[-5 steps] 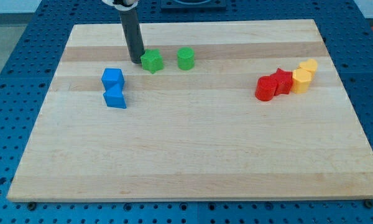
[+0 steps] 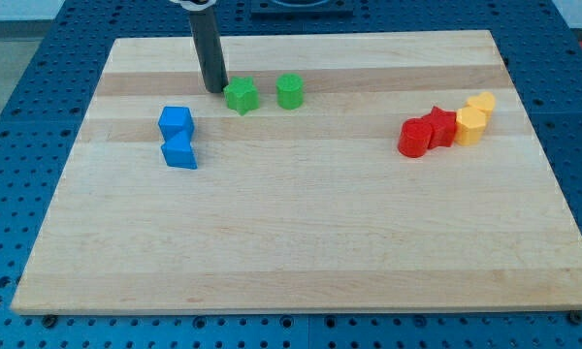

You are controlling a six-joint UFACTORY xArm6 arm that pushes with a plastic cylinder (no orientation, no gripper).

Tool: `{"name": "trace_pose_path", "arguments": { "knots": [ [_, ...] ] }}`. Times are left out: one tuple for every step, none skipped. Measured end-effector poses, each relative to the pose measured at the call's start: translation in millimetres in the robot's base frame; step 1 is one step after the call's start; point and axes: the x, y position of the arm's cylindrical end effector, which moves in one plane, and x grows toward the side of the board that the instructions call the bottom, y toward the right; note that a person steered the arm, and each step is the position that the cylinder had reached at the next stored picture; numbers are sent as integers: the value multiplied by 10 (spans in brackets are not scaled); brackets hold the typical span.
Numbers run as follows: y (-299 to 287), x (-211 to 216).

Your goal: Move the arm towards the top right corner

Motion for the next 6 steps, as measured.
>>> {"name": "trace_pose_path", "arguments": {
  "knots": [
    [-9, -52],
    [-175, -53],
    [-312, -53],
    [-348, -145],
    [-423, -220],
    [-281, -784]
  ]
}}
